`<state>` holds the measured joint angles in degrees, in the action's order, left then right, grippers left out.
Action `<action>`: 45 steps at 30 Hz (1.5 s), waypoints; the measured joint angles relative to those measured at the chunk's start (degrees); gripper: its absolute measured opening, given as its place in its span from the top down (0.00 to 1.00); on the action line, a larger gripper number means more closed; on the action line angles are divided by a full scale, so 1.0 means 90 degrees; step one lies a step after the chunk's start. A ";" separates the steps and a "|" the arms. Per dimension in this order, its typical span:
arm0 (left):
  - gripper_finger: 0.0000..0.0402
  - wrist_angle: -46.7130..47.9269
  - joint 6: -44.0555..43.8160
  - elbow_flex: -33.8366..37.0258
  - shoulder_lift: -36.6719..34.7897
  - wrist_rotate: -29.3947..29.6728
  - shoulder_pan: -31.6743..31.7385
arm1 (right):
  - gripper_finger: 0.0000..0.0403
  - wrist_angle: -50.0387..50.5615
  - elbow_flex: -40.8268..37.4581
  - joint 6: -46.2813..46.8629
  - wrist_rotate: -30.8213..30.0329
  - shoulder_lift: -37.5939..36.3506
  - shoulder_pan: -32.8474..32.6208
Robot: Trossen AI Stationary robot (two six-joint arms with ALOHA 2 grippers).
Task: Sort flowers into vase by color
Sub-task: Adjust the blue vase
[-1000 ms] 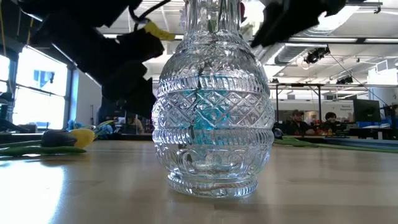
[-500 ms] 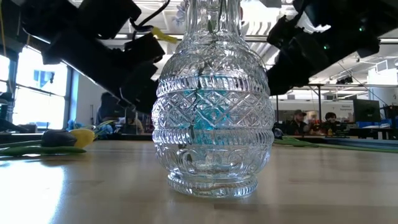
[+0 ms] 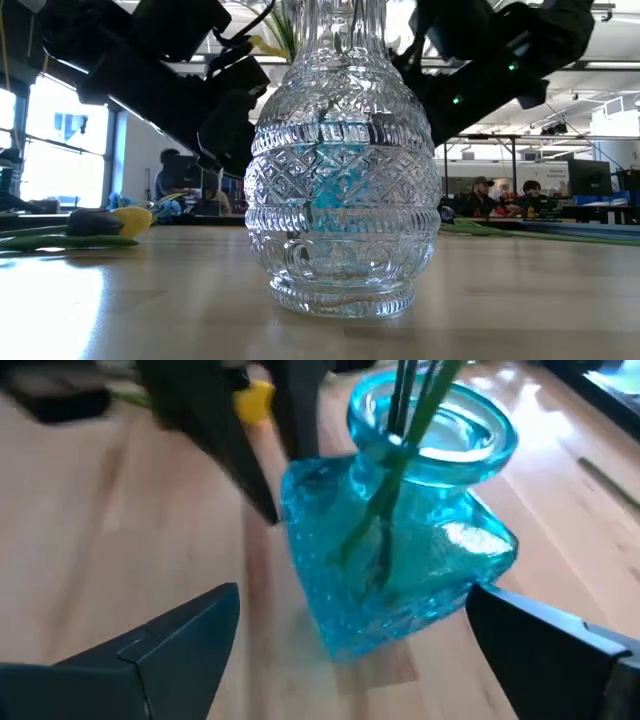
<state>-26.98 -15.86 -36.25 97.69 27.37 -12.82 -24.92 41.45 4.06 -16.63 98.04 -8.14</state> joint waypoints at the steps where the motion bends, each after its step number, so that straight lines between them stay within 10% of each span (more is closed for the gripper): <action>1: 0.81 0.0005 0.0000 0.0000 0.0000 0.0002 0.0004 | 0.04 0.0066 0.0071 -0.0003 -0.0059 0.0079 0.0000; 45: 0.81 -0.0511 0.0367 -0.0032 0.1049 0.0650 0.0719 | 0.04 0.1007 0.0301 -0.0743 -0.0215 0.0222 0.1139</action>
<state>-31.59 -12.56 -36.53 107.13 33.22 -6.34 -15.85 44.16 -2.63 -18.56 100.04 2.11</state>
